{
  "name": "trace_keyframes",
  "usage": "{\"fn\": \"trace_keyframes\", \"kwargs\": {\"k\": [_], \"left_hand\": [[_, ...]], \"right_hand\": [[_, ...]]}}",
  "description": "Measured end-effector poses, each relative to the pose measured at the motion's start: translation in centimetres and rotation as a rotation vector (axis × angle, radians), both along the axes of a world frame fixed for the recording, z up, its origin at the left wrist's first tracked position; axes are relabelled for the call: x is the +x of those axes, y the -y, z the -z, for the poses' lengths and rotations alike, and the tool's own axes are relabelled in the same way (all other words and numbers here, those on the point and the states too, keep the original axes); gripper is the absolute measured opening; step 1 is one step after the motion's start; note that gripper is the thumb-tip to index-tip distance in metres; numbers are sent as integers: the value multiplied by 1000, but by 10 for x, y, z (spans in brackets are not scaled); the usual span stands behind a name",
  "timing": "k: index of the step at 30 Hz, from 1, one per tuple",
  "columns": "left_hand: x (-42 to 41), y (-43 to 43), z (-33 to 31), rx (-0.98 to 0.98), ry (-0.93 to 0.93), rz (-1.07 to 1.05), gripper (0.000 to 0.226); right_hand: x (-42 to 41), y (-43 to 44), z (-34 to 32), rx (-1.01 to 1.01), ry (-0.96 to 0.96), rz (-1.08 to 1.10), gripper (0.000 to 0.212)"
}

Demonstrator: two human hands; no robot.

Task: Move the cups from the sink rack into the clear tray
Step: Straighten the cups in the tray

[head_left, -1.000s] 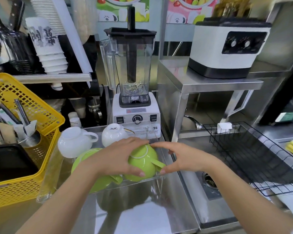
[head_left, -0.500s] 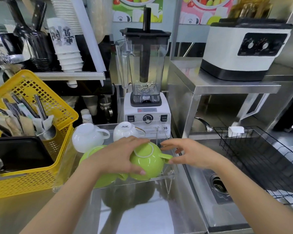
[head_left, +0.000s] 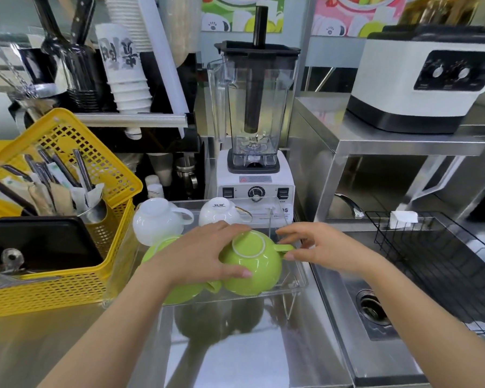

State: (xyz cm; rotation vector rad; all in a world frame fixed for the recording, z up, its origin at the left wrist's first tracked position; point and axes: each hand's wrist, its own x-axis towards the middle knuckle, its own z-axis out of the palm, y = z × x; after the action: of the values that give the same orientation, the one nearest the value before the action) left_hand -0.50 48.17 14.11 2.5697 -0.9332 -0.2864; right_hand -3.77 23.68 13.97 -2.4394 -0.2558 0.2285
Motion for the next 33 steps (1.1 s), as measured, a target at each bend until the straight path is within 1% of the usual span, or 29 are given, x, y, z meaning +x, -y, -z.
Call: {"fn": "trace_keyframes", "kwargs": {"k": [3, 6, 8, 10, 14, 16, 19, 21, 23, 26, 29, 33], "left_hand": [[-5, -10, -5, -134, 0, -26, 70], [-8, -31, -8, -245, 51, -117, 76], [-7, -48, -6, -284, 78, -172, 78], [-6, -63, -2, -263, 70, -199, 79], [-11, -81, 7, -158, 35, -178, 95], [-16, -84, 11, -136, 13, -184, 101], [-20, -87, 15, -126, -15, -207, 94], [-22, -90, 18, -117, -24, -217, 94], [-22, -92, 20, -116, -32, -236, 95], [-22, -95, 23, -134, -29, -252, 96], [-24, -100, 24, -167, -21, -264, 95], [-27, -107, 23, -224, 8, -261, 88]], "right_hand": [[-3, -5, -7, -37, 86, 9, 50], [-10, -18, -15, -46, 212, 18, 47], [-16, -34, -20, -60, 299, -26, 45], [-19, -51, -20, -107, 364, -111, 45], [-14, -78, -8, -244, 392, -295, 65], [-9, -88, -1, -300, 420, -344, 68], [-4, -99, 4, -379, 457, -399, 73], [-2, -102, 6, -423, 459, -423, 77], [-1, -105, 4, -450, 461, -431, 73], [-1, -109, 2, -469, 450, -431, 55], [0, -111, 2, -468, 454, -425, 49], [4, -113, 3, -464, 478, -409, 40]]}}
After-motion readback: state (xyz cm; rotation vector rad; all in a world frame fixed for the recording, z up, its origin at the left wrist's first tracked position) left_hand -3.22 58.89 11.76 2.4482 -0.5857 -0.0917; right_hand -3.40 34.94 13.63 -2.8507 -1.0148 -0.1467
